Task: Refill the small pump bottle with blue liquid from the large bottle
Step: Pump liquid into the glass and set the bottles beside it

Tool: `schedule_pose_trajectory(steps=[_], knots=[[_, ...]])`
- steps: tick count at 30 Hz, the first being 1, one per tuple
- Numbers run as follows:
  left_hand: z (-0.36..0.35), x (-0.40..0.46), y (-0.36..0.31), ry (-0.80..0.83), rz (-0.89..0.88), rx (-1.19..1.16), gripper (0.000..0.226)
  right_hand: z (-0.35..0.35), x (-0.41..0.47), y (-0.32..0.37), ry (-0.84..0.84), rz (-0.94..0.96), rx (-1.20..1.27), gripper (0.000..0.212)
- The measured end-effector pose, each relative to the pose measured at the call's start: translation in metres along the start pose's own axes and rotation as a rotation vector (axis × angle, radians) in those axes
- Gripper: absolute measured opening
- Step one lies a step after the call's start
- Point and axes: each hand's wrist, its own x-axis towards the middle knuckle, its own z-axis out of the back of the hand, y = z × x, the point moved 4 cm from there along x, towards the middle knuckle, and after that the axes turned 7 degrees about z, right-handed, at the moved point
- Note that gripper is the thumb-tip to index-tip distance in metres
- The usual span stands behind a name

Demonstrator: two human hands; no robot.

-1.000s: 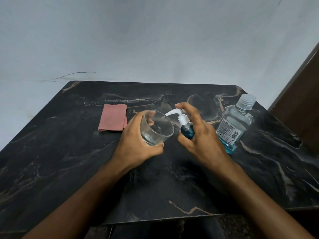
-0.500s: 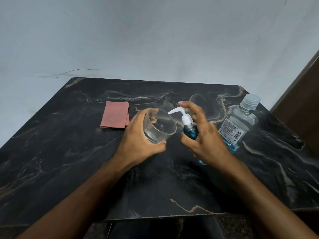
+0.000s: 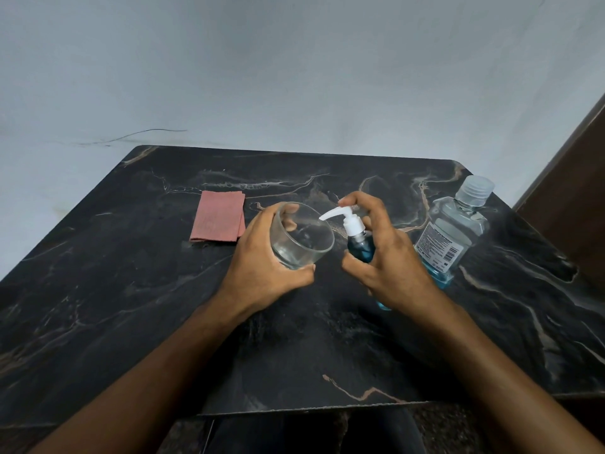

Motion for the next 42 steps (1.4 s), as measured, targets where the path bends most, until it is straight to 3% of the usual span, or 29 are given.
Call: schedule_pose_trajectory(steps=[22,29,35,42], knots=[[-0.0001,-0.0023,-0.0023,0.022,0.002,0.011,0.091,-0.0043,0.0001,0.0055,0.007,0.023,-0.011,0.088],[-0.0004,-0.0017,-0.002,0.016,-0.002,-0.005,0.091,-0.0065,-0.0015,0.0022,-0.011,0.005,-0.04,0.08],[0.0005,-0.0015,-0.002,0.011,0.002,-0.013,0.092,-0.0051,0.0,0.0037,-0.009,0.016,-0.024,0.089],[-0.0001,-0.0018,-0.0032,0.011,-0.003,-0.01,0.091,-0.0032,-0.0024,0.0013,-0.017,0.013,-0.067,0.082]])
